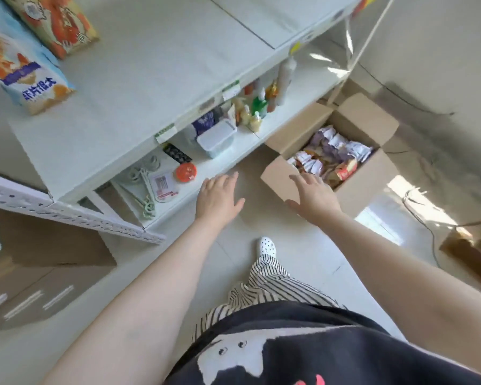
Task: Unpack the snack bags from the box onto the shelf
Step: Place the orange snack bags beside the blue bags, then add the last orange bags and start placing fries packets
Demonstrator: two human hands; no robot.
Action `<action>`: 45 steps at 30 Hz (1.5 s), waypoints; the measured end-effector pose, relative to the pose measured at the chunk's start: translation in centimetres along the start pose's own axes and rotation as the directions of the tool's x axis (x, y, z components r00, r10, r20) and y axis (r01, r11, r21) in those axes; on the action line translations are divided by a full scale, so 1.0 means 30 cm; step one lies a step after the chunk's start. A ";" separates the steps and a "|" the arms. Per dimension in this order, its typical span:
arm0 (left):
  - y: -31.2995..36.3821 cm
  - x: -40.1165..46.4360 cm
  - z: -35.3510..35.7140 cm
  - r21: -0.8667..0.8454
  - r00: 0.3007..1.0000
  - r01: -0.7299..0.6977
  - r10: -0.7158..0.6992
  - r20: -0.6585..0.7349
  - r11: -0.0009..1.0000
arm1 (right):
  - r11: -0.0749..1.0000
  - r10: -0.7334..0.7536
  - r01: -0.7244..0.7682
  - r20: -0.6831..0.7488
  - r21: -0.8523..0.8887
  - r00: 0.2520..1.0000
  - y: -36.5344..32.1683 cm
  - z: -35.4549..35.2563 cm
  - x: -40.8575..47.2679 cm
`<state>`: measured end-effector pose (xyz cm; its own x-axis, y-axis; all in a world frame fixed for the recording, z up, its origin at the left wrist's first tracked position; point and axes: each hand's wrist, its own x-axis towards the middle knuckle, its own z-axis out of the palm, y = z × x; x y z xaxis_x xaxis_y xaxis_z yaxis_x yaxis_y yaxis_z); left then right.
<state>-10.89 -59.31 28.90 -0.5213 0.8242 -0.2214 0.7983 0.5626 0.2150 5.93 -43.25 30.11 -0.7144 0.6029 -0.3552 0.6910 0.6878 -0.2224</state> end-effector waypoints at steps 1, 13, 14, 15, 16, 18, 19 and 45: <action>0.047 -0.009 0.021 0.018 0.999 -0.026 0.026 0.023 1.000 | 1.000 0.028 -0.028 -0.003 0.000 1.000 0.047 0.010 -0.040; 0.638 0.148 0.159 0.109 0.965 -0.183 0.157 0.210 0.977 | 0.970 0.244 -0.243 -0.037 0.010 0.969 0.744 -0.012 -0.312; 0.700 0.163 0.185 0.094 0.965 -0.168 0.145 0.218 0.981 | 0.967 0.254 -0.254 -0.037 0.012 0.966 0.820 -0.023 -0.324; 0.765 0.177 0.217 0.082 0.965 -0.156 0.134 0.227 0.984 | 0.965 0.263 -0.263 -0.036 0.009 0.964 0.898 -0.033 -0.333; 0.832 0.187 0.249 0.071 0.962 -0.147 0.126 0.241 0.987 | 0.964 0.267 -0.268 -0.031 0.001 0.963 0.974 -0.045 -0.341; 0.967 0.201 0.307 0.047 0.956 -0.135 0.117 0.271 0.990 | 0.958 0.287 -0.287 -0.014 -0.007 0.958 1.115 -0.073 -0.347; 1.030 0.204 0.330 0.031 0.955 -0.127 0.114 0.273 0.991 | 0.955 0.298 -0.298 -0.007 -0.006 0.955 1.177 -0.087 -0.346; 1.474 1.131 0.485 -0.178 0.911 0.319 -0.249 0.330 0.931 | 0.992 0.093 -0.107 0.178 0.068 0.980 1.881 -0.348 0.657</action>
<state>11.12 -7.40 17.05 -0.5738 0.5892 -0.5689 0.5232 0.7981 0.2988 29.70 11.64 20.03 -0.6156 0.5830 -0.5301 0.7694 0.5902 -0.2444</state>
